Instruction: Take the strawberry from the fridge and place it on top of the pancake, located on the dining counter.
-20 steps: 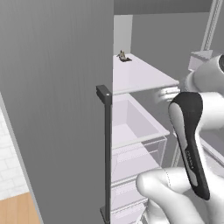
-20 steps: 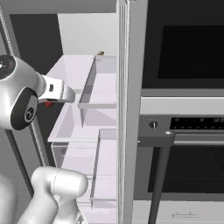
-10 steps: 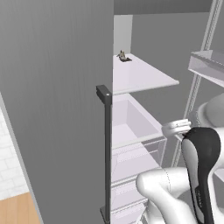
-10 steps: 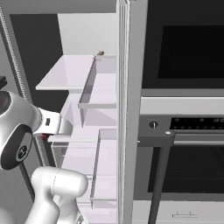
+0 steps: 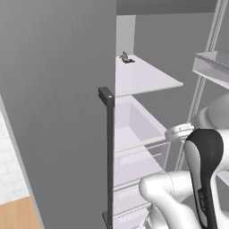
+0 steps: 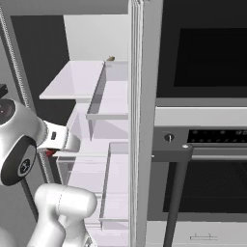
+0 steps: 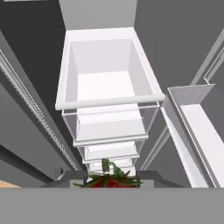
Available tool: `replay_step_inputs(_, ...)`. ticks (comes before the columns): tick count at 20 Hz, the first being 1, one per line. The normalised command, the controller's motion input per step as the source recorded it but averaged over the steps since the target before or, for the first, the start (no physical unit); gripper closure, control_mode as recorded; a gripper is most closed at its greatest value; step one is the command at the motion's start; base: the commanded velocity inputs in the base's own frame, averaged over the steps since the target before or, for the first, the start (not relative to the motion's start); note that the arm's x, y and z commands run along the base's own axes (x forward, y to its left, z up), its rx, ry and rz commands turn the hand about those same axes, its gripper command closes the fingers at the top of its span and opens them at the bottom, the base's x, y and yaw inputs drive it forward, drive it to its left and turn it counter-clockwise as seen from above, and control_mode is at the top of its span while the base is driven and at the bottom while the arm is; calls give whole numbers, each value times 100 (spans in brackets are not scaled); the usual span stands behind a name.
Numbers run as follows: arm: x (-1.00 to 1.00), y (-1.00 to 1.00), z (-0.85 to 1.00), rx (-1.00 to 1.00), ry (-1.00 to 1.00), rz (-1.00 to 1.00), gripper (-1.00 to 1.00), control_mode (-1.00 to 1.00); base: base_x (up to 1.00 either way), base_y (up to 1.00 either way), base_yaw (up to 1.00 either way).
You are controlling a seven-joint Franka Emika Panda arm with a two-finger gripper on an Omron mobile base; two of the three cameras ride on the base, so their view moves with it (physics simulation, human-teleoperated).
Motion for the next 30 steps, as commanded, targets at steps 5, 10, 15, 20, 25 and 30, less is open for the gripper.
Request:
replay_step_inputs(5, -30, 6, -12, 0, 0, 0, 100, 100, -17, 3, -1)
replay_step_inputs(10, 0, 0, 0, 0, 0, 0, 100, 100, -83, 31, -23)
replay_step_inputs(15, 0, 0, 0, 0, 0, 0, 100, 100, -92, 12, -48)
replay_step_inputs(20, 0, 0, 0, 0, 0, 0, 100, 100, -64, -1, -76)
replay_step_inputs(25, 0, 0, 0, 0, 0, 0, 100, 100, -46, -16, -76)
replay_step_inputs(30, 0, 0, 0, 0, 0, 0, 100, 100, -18, -72, -68)
